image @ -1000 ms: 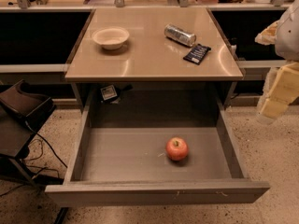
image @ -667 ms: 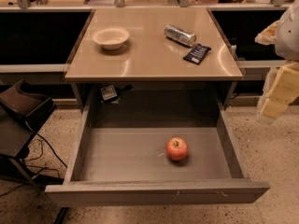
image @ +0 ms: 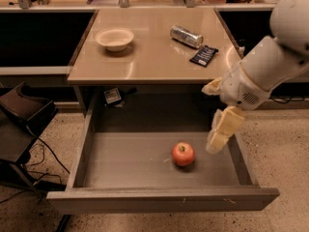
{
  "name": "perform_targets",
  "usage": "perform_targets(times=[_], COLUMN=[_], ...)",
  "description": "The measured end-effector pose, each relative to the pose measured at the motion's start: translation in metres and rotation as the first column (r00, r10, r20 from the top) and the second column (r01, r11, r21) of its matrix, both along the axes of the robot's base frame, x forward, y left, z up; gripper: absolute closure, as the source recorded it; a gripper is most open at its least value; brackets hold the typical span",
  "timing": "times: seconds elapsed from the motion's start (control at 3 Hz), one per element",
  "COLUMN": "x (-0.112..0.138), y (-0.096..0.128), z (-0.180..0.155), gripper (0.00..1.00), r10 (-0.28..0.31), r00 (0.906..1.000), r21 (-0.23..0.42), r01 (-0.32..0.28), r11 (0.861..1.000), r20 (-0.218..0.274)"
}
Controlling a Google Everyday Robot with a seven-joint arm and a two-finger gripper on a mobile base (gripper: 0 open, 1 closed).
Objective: Pick apple from top drawer and place on counter
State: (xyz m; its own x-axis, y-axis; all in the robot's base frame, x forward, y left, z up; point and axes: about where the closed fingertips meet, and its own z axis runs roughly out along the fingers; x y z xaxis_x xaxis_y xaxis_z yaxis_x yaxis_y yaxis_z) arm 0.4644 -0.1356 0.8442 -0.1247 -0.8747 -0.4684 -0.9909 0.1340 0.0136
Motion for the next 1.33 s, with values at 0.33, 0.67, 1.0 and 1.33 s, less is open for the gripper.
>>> perform_targets(times=[0.33,0.67,1.0,1.33], x=[0.012,0.017,0.018,0.028], y=[0.045,0.065,0.066,0.072], z=[-0.061,-0.088,-0.088,-0.099], gripper=[0.00,0.00,0.00,0.00], r10=[0.068,0.075,0.073,0.002], r00=[0.9943,0.9933,0.9937,0.9980], r21=[0.191,0.258,0.259,0.265], r01=[-0.052,-0.050,-0.049,0.015], r11=[0.980,0.965,0.965,0.964], r20=[-0.081,-0.088,-0.085,-0.064])
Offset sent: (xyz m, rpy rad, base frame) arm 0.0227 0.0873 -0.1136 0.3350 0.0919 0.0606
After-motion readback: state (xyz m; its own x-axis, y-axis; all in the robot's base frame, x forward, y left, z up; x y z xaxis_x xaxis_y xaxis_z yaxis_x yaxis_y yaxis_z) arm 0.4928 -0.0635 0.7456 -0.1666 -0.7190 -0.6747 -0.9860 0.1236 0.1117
